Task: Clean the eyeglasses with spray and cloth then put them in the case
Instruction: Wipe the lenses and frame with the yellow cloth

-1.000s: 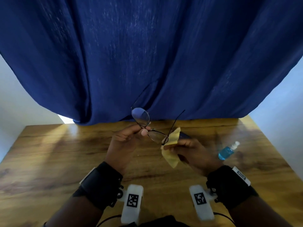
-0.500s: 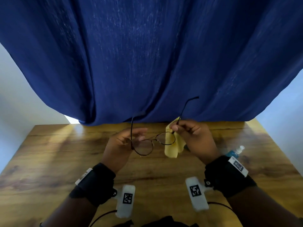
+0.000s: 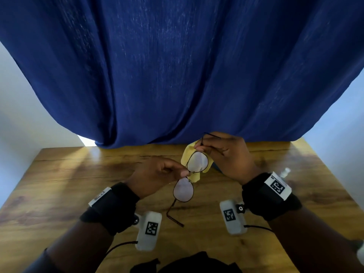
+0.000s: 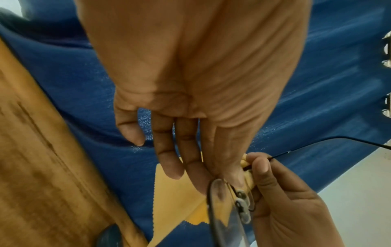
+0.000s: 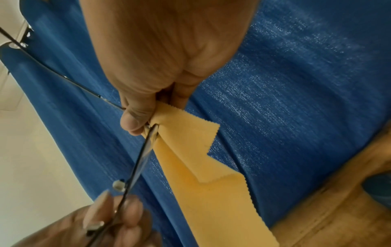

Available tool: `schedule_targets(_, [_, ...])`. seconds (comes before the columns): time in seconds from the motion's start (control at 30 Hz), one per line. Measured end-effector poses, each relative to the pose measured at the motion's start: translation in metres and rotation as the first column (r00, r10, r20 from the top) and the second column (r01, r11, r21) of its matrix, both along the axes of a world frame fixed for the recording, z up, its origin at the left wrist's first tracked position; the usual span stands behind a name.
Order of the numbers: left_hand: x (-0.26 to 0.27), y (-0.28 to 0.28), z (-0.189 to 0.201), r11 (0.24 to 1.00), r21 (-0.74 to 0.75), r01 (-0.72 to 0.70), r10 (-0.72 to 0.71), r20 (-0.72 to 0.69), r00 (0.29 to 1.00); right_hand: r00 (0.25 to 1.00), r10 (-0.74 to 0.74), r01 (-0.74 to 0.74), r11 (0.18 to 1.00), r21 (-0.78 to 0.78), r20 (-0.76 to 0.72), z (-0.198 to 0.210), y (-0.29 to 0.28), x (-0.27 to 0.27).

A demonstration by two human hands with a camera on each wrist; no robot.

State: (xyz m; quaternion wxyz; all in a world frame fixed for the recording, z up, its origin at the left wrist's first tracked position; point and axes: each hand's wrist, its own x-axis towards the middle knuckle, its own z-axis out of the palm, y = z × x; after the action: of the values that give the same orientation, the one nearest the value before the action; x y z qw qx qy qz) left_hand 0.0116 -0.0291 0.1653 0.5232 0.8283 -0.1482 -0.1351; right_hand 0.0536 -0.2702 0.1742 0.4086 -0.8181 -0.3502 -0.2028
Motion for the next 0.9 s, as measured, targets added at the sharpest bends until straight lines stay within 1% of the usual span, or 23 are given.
schedule_targets(0.1, [-0.001,-0.003,-0.004,0.999,-0.032,0.033,-0.034,-0.047,0.998,1.0,-0.008,0.008,1.0,-0.026,0.012,-0.001,0.0,-0.004])
schedule_targets(0.17, [-0.003,-0.007,-0.006,0.996,-0.087,0.02,-0.03,-0.106,0.994,0.999,-0.01,0.01,1.0,0.0,-0.038,-0.001,-0.001,-0.006])
schedule_targets(0.23, [-0.005,-0.011,-0.009,0.994,-0.108,-0.004,-0.009,-0.117,0.993,0.996,-0.013,0.015,1.0,0.017,-0.083,-0.001,-0.002,-0.008])
schedule_targets(0.3, [-0.005,-0.013,-0.014,0.991,-0.126,-0.05,0.034,-0.125,0.992,0.99,-0.064,0.066,0.998,0.019,-0.125,-0.004,-0.008,-0.01])
schedule_targets(0.33, [-0.005,-0.012,-0.017,0.987,-0.139,-0.078,0.059,-0.135,0.989,0.979,-0.114,0.121,0.992,0.03,-0.171,-0.006,-0.014,-0.011])
schedule_targets(0.37, [-0.006,-0.011,-0.02,0.982,-0.157,-0.101,0.078,-0.145,0.986,0.953,-0.174,0.192,0.98,0.048,-0.247,-0.009,-0.022,-0.013])
schedule_targets(0.4, [-0.006,-0.009,-0.023,0.977,-0.175,-0.126,0.1,-0.148,0.984,0.909,-0.215,0.257,0.963,0.075,-0.356,-0.011,-0.029,-0.015])
schedule_targets(0.43, [-0.007,-0.008,-0.026,0.97,-0.186,-0.155,0.126,-0.157,0.98,0.847,-0.217,0.314,0.941,0.126,-0.486,-0.015,-0.037,-0.017])
schedule_targets(0.5, [-0.008,-0.005,-0.029,0.959,-0.186,-0.213,0.181,-0.178,0.967,0.692,-0.112,0.409,0.875,0.259,-0.714,-0.021,-0.047,-0.022])
schedule_targets(0.53, [-0.009,-0.004,-0.03,0.956,-0.18,-0.232,0.198,-0.19,0.962,0.599,-0.026,0.453,0.835,0.312,-0.801,-0.023,-0.05,-0.022])
schedule_targets(0.57, [-0.01,-0.003,-0.031,0.952,-0.181,-0.249,0.21,-0.207,0.956,0.51,0.071,0.493,0.793,0.359,-0.857,-0.023,-0.05,-0.024])
schedule_targets(0.6, [-0.01,-0.002,-0.032,0.947,-0.188,-0.261,0.219,-0.219,0.951,0.448,0.163,0.527,0.746,0.407,-0.879,-0.021,-0.05,-0.023])
schedule_targets(0.63, [-0.009,-0.002,-0.033,0.942,-0.195,-0.272,0.226,-0.23,0.946,0.419,0.246,0.555,0.692,0.461,-0.874,-0.018,-0.051,-0.024])
schedule_targets(0.67, [-0.009,-0.001,-0.033,0.938,-0.198,-0.285,0.236,-0.241,0.942,0.421,0.324,0.566,0.636,0.525,-0.847,-0.014,-0.053,-0.024])
schedule_targets(0.7, [-0.009,-0.001,-0.033,0.934,-0.198,-0.297,0.245,-0.25,0.937,0.451,0.382,0.56,0.583,0.588,-0.807,-0.01,-0.055,-0.024])
schedule_targets(0.73, [-0.009,-0.001,-0.033,0.931,-0.198,-0.305,0.252,-0.252,0.934,0.493,0.413,0.532,0.553,0.641,-0.765,-0.006,-0.057,-0.025])
schedule_targets(0.8, [-0.008,-0.001,-0.031,0.928,-0.2,-0.315,0.26,-0.257,0.931,0.588,0.423,0.44,0.548,0.712,-0.689,0.0,-0.059,-0.026])
schedule_targets(0.9, [-0.007,-0.003,-0.028,0.932,-0.18,-0.314,0.265,-0.248,0.932,0.726,0.399,0.284,0.569,0.772,-0.561,0.0,-0.061,-0.025])
